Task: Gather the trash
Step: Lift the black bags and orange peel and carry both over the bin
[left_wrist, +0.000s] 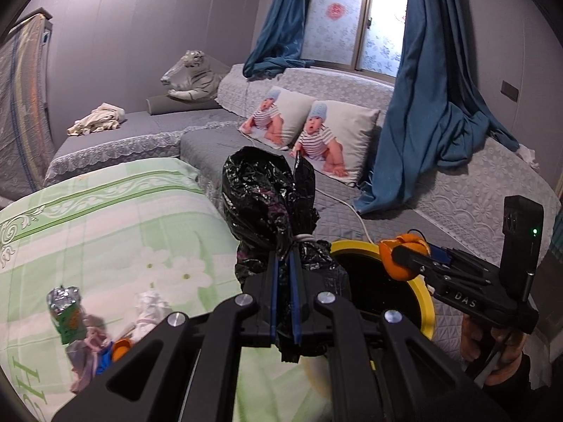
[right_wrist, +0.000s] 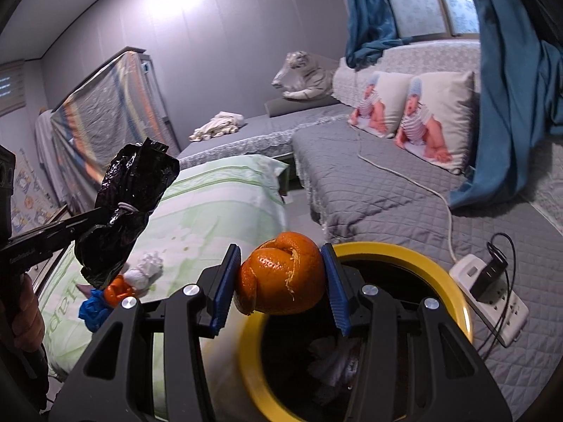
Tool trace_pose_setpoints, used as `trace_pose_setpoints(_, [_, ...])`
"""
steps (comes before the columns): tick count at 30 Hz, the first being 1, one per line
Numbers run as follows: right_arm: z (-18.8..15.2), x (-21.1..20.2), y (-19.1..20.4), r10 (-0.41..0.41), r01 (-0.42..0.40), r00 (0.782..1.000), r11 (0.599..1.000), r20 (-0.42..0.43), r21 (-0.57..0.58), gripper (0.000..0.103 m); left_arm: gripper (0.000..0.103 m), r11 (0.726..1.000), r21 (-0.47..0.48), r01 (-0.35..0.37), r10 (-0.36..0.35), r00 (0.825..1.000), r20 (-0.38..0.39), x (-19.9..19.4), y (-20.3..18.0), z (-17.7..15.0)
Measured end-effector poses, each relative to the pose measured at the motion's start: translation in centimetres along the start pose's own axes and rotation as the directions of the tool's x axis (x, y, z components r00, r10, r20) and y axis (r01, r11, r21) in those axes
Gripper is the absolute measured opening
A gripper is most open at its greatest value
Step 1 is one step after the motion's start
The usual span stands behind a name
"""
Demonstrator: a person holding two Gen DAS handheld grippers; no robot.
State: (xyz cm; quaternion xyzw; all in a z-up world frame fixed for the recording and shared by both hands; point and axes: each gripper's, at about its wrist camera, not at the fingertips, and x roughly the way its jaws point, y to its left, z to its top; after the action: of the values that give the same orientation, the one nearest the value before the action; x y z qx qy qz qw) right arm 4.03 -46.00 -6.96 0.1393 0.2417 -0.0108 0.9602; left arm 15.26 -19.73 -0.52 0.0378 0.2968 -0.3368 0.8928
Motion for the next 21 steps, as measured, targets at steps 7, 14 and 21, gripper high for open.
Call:
trace_pose_setpoints(7, [-0.9,0.4,-3.2,-0.055,0.055,0.998,0.997,-0.007,0.055,0.044,0.006,0.998,0.047,0.04,-0.038,0.998,-0.043,3.5,-2.8,0.4])
trace_pose_setpoints(14, [-1.8,1.2,-5.5,-0.088,0.091,0.996,0.991,-0.032,0.094,0.044,0.006,0.995,0.06,0.084,-0.078,0.993,-0.089,6.8,-5.2,-0.3])
trace_pose_setpoints(21, [-2.8,1.8,-7.0,-0.117,0.123,0.992,0.986,-0.052,0.114,0.044,0.006,0.991,0.064,0.114,-0.105,0.985,-0.136,9.7,-6.8,-1.6])
